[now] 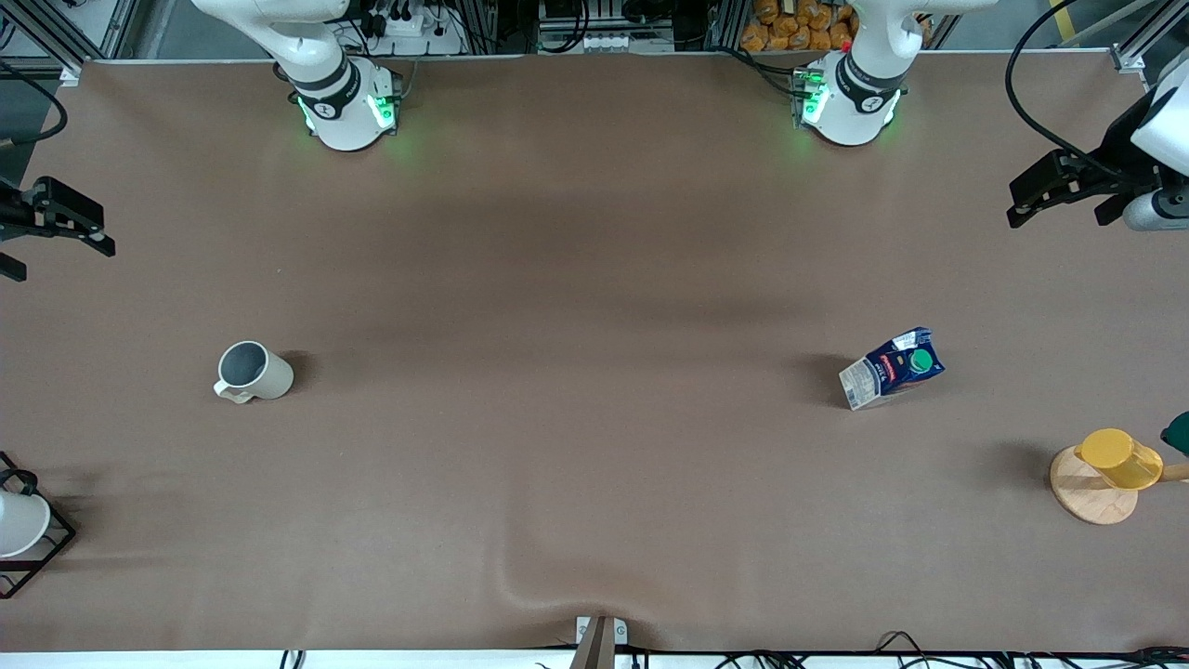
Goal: Place milk next to cup
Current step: 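Reach the left gripper to the milk carton while the right gripper reaches the mug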
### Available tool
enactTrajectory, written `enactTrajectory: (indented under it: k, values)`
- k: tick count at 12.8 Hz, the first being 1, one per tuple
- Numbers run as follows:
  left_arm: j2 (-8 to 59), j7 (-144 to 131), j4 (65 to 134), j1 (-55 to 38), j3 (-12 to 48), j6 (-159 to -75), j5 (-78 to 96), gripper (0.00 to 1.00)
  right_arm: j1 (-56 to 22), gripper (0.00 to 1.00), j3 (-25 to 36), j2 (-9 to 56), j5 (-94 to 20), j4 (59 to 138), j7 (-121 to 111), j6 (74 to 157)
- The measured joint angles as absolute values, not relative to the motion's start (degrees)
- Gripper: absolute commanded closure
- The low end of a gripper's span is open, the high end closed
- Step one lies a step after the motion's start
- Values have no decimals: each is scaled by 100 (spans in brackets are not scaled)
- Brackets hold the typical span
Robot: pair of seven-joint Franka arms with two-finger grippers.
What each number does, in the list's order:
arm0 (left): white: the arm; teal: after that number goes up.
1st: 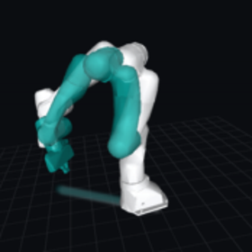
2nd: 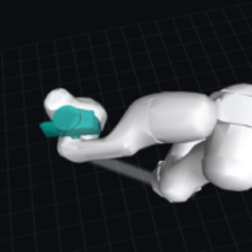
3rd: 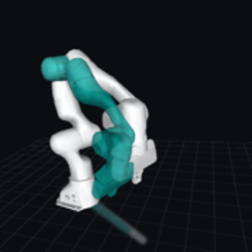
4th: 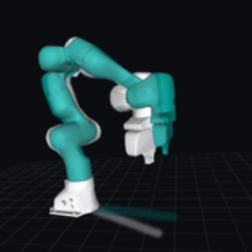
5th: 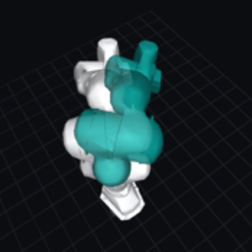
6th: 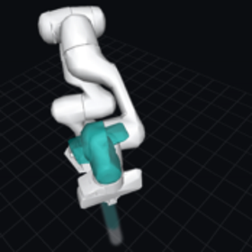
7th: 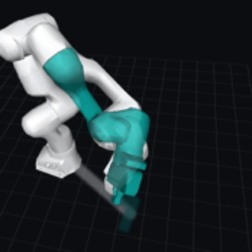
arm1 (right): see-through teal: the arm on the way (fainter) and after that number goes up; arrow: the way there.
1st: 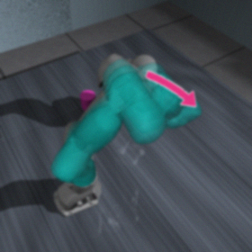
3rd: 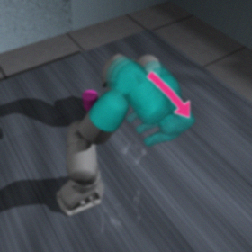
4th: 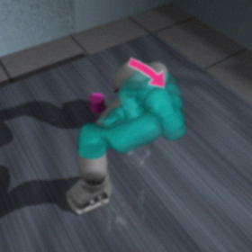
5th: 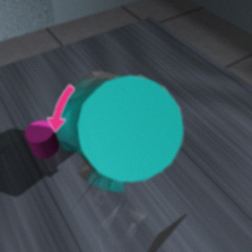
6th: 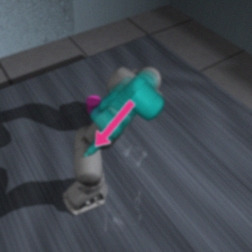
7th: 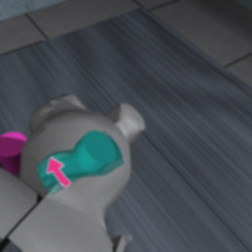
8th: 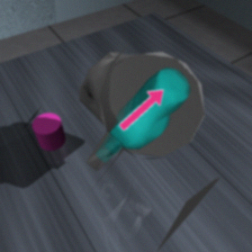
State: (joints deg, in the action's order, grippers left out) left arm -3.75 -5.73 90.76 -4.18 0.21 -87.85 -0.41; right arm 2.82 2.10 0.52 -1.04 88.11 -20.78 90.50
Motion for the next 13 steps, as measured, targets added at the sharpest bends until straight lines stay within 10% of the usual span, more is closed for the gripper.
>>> enactTrajectory:
  k: [13]
  values:
    - [656,-826,9938,-436,52,-9973,-8,0,306,0,241,628,-96,8811,-1947,8983]
